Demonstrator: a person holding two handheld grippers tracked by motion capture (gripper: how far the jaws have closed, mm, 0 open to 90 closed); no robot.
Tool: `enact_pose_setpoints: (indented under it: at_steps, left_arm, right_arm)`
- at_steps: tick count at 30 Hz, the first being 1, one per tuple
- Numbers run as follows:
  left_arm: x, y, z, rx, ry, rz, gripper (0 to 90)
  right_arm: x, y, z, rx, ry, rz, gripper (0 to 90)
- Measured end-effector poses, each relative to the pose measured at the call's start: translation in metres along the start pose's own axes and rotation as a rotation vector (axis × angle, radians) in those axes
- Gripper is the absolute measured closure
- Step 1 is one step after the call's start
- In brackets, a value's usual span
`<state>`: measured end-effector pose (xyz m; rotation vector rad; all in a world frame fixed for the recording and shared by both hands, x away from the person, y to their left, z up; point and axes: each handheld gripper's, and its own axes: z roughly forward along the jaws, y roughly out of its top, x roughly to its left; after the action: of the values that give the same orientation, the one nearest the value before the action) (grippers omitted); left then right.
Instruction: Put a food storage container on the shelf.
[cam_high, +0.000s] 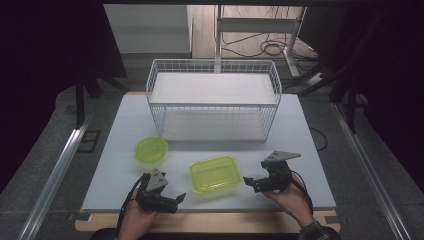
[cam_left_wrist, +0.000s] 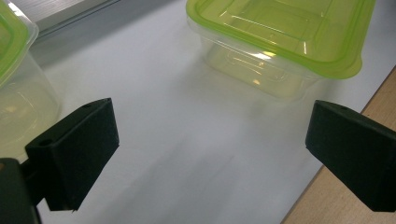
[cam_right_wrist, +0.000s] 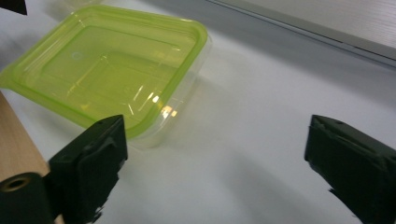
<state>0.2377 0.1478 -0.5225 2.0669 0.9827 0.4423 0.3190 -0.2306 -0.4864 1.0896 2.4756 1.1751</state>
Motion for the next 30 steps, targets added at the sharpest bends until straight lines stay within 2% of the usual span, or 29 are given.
enact_pose_setpoints:
  at_steps: [4, 9, 13, 15, 17, 21, 28, 30]
  left_arm:
    - [0.0, 0.0, 0.001, 0.005, 0.0, 0.003, 2.6]
    - [0.0, 0.0, 0.002, 0.012, 0.004, 0.012, 2.7]
    - [0.0, 0.0, 0.002, 0.015, 0.007, 0.017, 2.8]
    - [0.0, 0.0, 0.003, 0.019, 0.009, 0.017, 2.8]
    - [-0.001, 0.0, 0.003, 0.023, 0.011, 0.021, 2.8]
    - [-0.001, 0.0, 0.004, 0.024, 0.014, 0.028, 2.8]
    - [-0.002, 0.0, 0.004, 0.024, 0.018, 0.032, 2.9]
    - [-0.002, 0.0, 0.004, 0.026, 0.017, 0.035, 2.9]
  right_arm:
    - [-0.002, 0.006, -0.001, 0.007, 0.044, 0.036, 21.2]
    - [-0.007, 0.013, 0.007, 0.053, 0.135, 0.071, 35.1]
    - [-0.011, 0.018, 0.013, 0.08, 0.176, 0.093, 44.6]
    - [-0.014, 0.02, 0.015, 0.078, 0.21, 0.124, 46.7]
    - [-0.016, 0.022, 0.019, 0.083, 0.241, 0.13, 48.3]
    - [-0.017, 0.027, 0.027, 0.098, 0.247, 0.132, 50.6]
    - [-0.02, 0.036, 0.047, 0.147, 0.291, 0.18, 57.4]
    - [-0.022, 0.036, 0.052, 0.162, 0.31, 0.21, 60.0]
